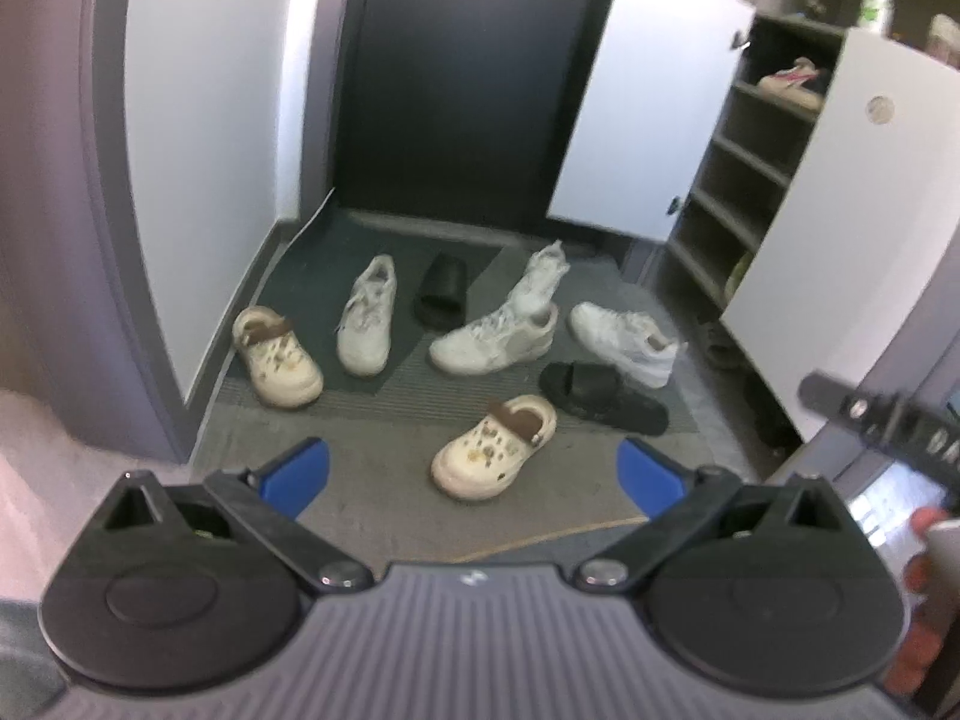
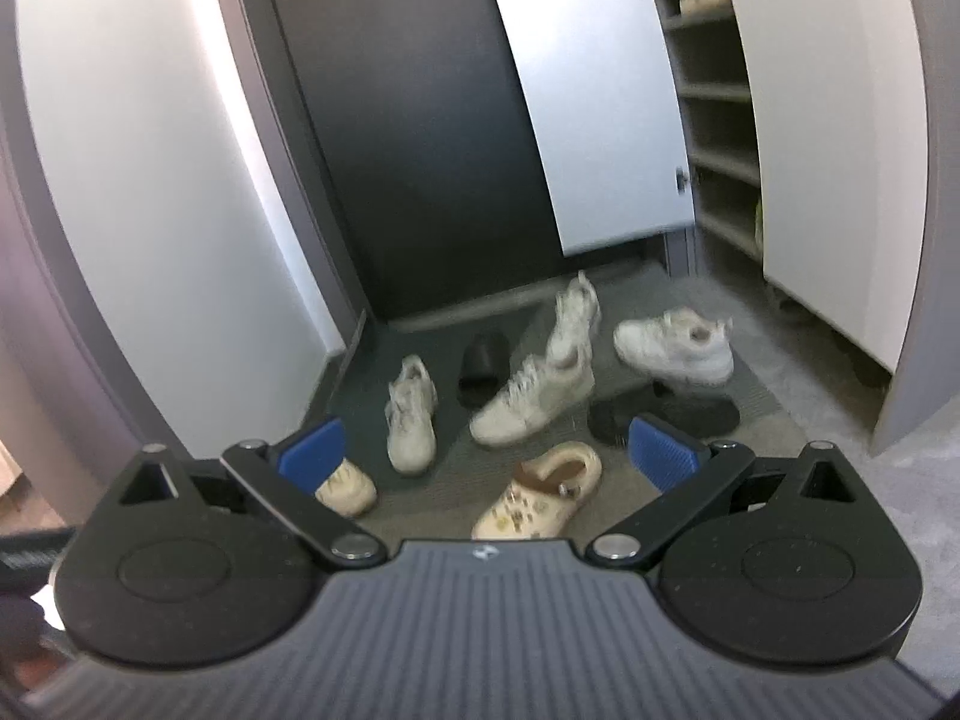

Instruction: Organize scattered shoes

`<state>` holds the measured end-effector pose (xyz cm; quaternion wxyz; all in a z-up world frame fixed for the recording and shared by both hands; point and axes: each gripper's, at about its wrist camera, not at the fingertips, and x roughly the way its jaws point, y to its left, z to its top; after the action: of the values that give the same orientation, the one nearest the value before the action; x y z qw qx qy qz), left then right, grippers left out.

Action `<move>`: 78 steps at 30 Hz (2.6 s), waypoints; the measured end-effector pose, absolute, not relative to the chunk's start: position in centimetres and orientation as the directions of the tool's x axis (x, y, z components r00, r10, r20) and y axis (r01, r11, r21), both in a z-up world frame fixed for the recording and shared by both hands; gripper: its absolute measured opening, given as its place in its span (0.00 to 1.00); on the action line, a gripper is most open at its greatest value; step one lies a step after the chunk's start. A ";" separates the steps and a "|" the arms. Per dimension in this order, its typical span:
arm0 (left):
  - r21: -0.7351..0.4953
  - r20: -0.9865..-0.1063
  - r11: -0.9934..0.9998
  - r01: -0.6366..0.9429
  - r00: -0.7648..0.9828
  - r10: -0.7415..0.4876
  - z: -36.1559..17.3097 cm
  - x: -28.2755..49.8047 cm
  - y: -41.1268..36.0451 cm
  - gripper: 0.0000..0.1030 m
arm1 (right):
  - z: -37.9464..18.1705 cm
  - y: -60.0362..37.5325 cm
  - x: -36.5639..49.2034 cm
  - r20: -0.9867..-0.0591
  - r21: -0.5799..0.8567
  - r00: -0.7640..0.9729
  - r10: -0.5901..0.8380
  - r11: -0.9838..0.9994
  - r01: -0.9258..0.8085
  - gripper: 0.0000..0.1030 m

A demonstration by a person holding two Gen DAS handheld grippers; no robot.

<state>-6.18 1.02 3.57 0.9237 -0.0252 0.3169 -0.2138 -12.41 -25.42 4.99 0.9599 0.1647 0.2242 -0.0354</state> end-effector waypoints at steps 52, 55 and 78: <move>0.073 -0.935 0.567 0.821 0.254 -0.248 -40.6 30.1 -21.5 0.89 | -1.6 -26.4 7.5 -0.570 0.677 0.820 -0.056 0.532 0.508 1.00; 0.078 -0.944 0.534 0.842 0.235 -0.232 -40.1 29.1 -19.6 0.89 | -1.6 -26.5 7.0 -0.566 0.687 0.823 -0.043 0.528 0.500 1.00; 0.068 -0.978 0.675 0.735 0.182 -0.099 -33.8 22.9 -4.9 0.93 | 0.5 -25.7 1.3 -0.435 0.627 0.899 0.046 0.732 0.265 1.00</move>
<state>22.92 -4.91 -33.78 0.7162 0.2791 0.5696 -0.2910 1.30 -25.71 0.47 0.9053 0.3608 0.2159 -0.0605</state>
